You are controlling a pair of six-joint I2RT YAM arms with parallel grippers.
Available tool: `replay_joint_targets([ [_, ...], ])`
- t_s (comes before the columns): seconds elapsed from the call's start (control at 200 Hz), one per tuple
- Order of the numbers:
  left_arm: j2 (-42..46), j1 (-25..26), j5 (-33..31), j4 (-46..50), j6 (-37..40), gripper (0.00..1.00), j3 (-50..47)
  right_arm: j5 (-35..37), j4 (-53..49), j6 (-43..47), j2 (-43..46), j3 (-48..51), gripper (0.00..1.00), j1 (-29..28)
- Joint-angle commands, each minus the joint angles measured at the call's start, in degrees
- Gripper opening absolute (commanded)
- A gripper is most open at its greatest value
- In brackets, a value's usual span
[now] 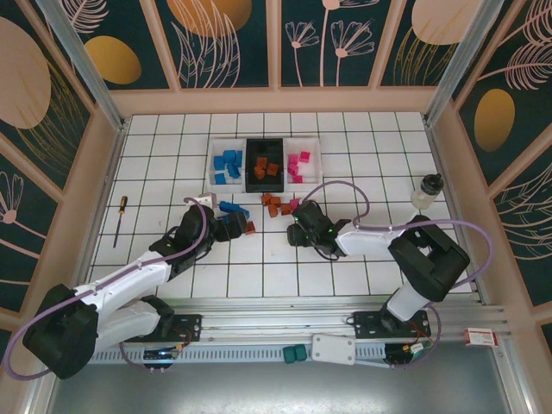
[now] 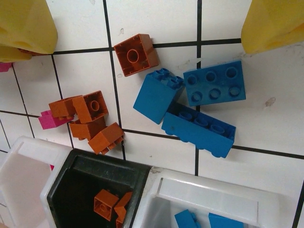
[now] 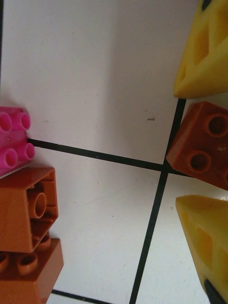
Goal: Sort the legos into containers by color
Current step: Pick up the lego from the center of the table, then place the lego in the container.
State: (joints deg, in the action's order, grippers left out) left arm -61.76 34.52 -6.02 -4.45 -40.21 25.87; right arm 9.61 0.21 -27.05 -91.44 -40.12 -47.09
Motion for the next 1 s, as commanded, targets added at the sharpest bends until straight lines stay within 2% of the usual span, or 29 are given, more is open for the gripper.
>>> replay_joint_targets([
  [0.0,1.4,-0.1,0.0,0.4,-0.3,0.99,1.4,1.6,0.9,0.3,-1.2,-1.5,0.49,-0.9],
  [0.18,2.2,0.0,-1.1,2.5,0.7,0.99,2.3,-0.7,3.0,3.5,1.9,-2.8,0.29,-1.0],
  [0.295,3.5,0.0,-3.2,4.5,1.9,0.99,3.0,-2.9,5.0,6.9,5.7,-6.3,0.24,-0.8],
  [0.46,5.1,-0.1,-3.2,5.3,2.9,0.99,3.1,-7.0,6.5,9.7,1.9,-16.7,0.23,2.0],
  [0.656,5.4,-0.1,-2.8,6.7,3.2,0.99,2.9,-8.4,8.6,11.1,-11.5,-31.5,0.23,5.5],
  [0.876,5.7,-0.1,-2.3,7.5,2.8,0.99,2.0,-6.1,3.5,11.6,-26.8,-48.9,0.26,8.2],
  [0.936,5.9,0.0,-2.0,7.5,2.7,0.99,1.7,-6.2,2.2,11.3,-29.8,-53.0,0.28,8.7],
  [0.996,5.9,-0.1,-1.5,7.6,2.8,0.99,1.5,-6.6,1.1,10.8,-32.0,-56.0,0.37,9.2],
])
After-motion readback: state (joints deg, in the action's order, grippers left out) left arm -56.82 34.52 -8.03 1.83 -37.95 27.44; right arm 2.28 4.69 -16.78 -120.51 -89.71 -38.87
